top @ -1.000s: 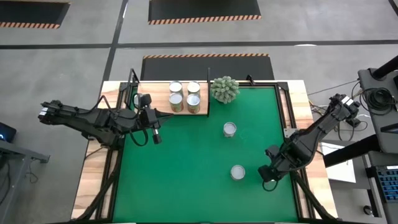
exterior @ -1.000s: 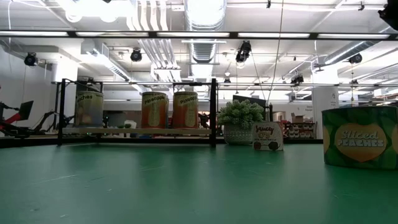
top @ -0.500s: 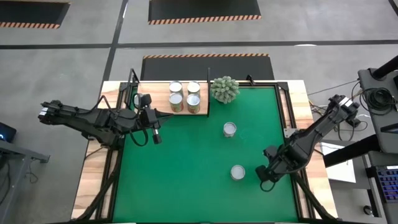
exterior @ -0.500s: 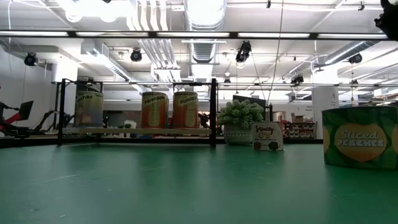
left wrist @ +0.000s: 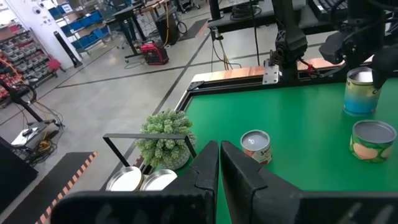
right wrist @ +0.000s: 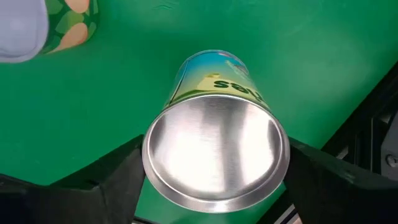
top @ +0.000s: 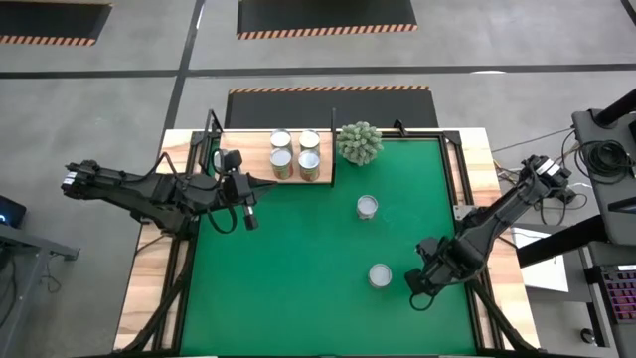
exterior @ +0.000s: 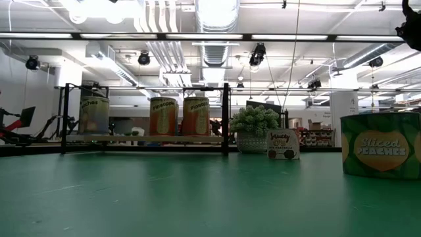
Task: Pick and place cans onto a shelf
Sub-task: Put the canned cherries on the shelf
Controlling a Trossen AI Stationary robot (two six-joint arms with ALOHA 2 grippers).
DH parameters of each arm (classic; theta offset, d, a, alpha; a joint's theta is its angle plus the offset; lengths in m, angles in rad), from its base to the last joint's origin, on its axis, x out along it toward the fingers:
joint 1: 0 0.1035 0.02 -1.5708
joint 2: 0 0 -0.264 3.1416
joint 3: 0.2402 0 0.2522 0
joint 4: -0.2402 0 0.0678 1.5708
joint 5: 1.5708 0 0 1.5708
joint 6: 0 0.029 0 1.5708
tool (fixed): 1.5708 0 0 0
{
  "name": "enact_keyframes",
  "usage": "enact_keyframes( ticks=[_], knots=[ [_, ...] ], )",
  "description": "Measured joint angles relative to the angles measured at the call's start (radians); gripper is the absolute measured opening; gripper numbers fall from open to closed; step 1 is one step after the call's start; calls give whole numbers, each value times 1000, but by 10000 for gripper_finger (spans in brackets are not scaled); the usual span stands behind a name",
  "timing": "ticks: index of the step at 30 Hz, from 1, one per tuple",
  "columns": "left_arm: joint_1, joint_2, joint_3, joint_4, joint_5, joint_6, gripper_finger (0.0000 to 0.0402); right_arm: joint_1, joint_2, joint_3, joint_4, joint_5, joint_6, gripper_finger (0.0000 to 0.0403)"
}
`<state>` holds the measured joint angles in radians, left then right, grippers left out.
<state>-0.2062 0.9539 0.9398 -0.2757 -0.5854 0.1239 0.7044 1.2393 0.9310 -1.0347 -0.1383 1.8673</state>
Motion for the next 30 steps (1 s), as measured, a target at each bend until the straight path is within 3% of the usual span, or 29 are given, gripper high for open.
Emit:
enact_keyframes(
  ticks=[5, 10, 17, 23, 30],
  knots=[
    [-3, -12, -11, 15, 1, 21, 0, -13, -15, 4, -28, 8, -55, 303],
    [-3, -54, -32, 49, 2, 26, 0, -35, -44, 92, -207, 12, -105, 303],
    [-3, -122, -82, 93, 1, 36, 0, -99, -54, 282, -380, 232, -243, 321],
    [-3, -207, -174, 238, 0, 104, 0, -230, -20, 453, -367, 419, -505, 322],
    [-2, -268, -191, 256, -1, 112, 0, -440, 119, 664, -274, 463, -950, 323]
  ],
)
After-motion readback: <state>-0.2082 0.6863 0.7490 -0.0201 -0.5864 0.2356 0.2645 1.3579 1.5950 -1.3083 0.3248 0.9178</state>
